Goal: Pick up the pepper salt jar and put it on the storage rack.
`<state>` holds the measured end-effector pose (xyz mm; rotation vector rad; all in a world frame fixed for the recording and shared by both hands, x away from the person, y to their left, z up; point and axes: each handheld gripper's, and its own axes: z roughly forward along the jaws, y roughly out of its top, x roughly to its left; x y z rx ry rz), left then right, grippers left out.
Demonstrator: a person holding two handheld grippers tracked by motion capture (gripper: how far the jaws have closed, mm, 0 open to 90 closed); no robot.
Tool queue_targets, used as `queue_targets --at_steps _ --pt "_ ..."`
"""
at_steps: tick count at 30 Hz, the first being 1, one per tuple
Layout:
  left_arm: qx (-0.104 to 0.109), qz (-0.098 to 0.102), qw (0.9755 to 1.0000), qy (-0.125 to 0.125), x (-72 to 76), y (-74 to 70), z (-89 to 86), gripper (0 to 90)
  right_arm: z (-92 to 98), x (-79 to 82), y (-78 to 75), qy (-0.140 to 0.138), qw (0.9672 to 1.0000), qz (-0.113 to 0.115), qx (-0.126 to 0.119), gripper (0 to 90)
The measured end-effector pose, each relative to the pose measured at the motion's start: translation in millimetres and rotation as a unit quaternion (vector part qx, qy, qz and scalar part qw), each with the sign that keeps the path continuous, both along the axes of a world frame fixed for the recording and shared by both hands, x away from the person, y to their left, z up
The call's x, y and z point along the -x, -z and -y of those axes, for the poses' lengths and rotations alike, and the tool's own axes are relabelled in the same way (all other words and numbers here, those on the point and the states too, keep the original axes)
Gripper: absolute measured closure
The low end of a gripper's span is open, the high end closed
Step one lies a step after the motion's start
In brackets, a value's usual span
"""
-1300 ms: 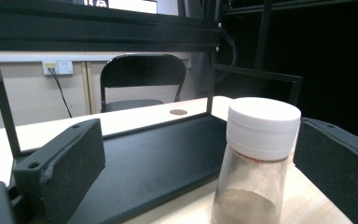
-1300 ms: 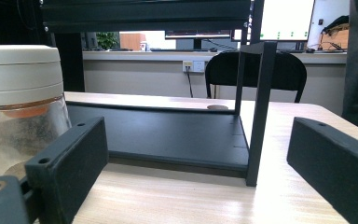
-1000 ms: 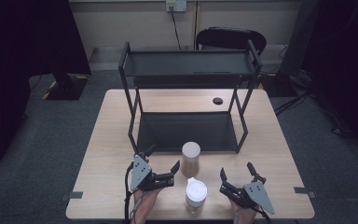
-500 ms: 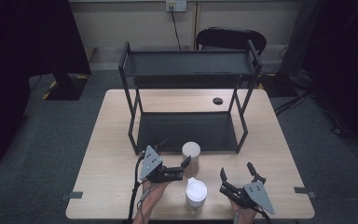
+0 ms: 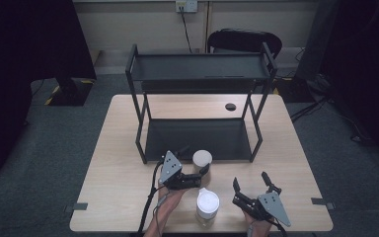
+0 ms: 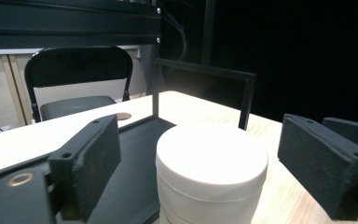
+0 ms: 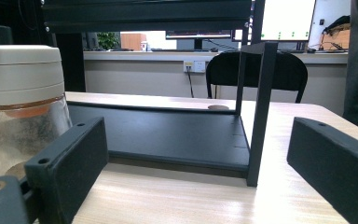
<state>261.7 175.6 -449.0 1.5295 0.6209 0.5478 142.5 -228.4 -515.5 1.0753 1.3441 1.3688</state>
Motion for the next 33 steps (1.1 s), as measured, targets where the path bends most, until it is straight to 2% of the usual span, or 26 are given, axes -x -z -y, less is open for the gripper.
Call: queue_targets --at_steps 5,16,33 --pt "-0.003 -0.01 0.9999 0.008 -6.3 2.9 2.6 17.5 0.0 0.0 0.0 0.0 1.0 0.0 0.0 4.0" --pt "-0.02 -0.008 0.9997 0.01 -8.1 4.2 10.2 25.4 0.0 0.0 0.0 0.0 1.0 0.0 0.0 4.0" --pt "-0.033 -0.024 0.9991 0.014 -11.0 11.8 13.0 31.6 0.1 0.0 0.0 0.0 1.0 0.0 0.0 4.0"
